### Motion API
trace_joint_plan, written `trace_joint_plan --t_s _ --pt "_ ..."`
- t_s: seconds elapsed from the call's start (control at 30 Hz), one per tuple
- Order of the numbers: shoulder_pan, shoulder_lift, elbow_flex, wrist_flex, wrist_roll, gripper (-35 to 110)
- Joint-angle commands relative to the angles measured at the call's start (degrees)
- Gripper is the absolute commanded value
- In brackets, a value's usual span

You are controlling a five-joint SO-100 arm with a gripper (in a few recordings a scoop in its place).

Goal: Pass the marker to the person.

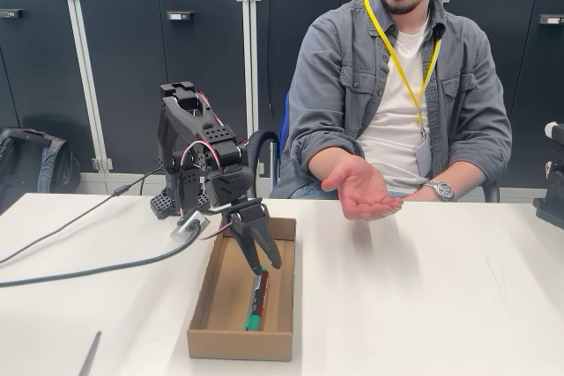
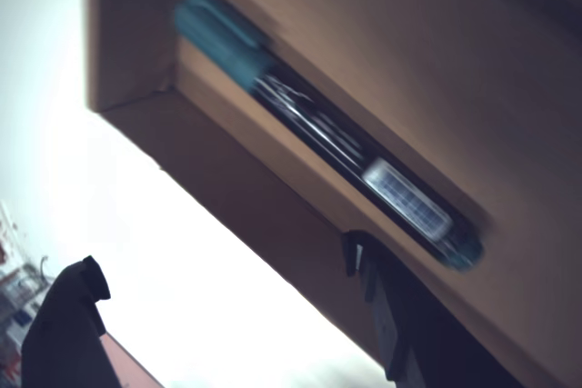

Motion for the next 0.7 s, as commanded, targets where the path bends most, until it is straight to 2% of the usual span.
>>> trace_joint_plan --t_s 0.0,0.1,0.23,0.47,0.67 --pt "-1.6 3.6 -1.2 -0.4 5.5 58" --pt "-1.5 0.7 -2.4 -4.6 4.7 58" --pt "-1.7 -3.2 -5.0 -0.9 4.9 58" --pt "-4.6 -5.0 -2.2 0.7 14.0 58" --pt "-7.2 -5.9 1.9 -2.1 22.0 58"
